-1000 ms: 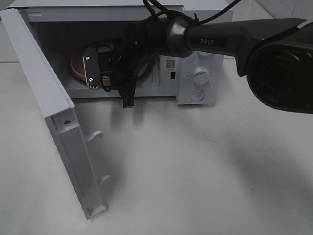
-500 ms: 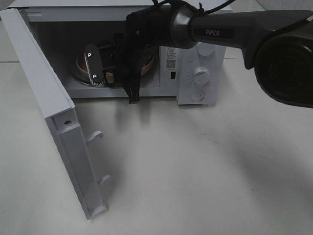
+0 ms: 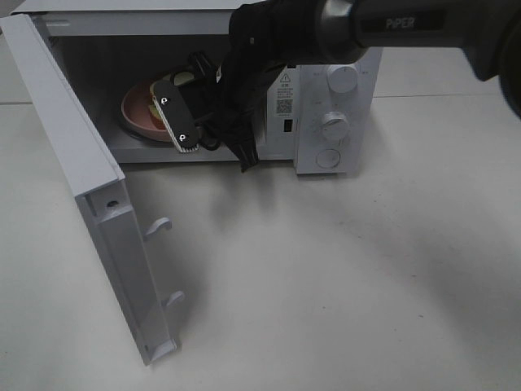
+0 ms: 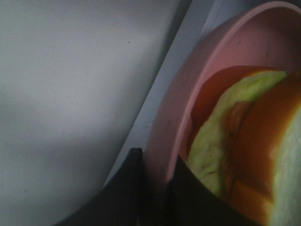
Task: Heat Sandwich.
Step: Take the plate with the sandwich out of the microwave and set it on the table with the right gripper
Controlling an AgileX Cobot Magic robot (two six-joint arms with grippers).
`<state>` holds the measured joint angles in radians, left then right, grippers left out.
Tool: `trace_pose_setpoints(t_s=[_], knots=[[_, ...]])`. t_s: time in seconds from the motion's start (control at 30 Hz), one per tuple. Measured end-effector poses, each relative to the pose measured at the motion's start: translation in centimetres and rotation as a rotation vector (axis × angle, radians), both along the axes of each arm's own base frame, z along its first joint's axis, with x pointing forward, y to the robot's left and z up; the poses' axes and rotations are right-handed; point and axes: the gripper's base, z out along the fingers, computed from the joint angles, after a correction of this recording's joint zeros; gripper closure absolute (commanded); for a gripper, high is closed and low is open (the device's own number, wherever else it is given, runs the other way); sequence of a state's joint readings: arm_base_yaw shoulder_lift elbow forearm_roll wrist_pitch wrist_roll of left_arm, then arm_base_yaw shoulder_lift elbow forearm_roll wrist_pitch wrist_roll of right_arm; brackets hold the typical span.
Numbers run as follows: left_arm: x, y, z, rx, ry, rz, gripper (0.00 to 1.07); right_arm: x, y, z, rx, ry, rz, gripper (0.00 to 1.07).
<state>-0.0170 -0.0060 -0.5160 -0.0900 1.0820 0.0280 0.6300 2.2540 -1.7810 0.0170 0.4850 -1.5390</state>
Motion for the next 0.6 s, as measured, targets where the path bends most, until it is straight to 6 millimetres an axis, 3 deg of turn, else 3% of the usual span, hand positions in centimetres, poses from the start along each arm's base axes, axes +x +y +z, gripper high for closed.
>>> trace_pose_setpoints(t_s=[0.27,0.6], knots=[[0.0,0.0,0.0,0.0,0.0,0.0,0.1,-1.1,-2.3,1.4,0.015,-0.028,0.064,1.07],[0.0,0.0,0.0,0.0,0.0,0.0,0.1,-4.9,-3.9,0.4,0.06,0.041,0.143,1.07]])
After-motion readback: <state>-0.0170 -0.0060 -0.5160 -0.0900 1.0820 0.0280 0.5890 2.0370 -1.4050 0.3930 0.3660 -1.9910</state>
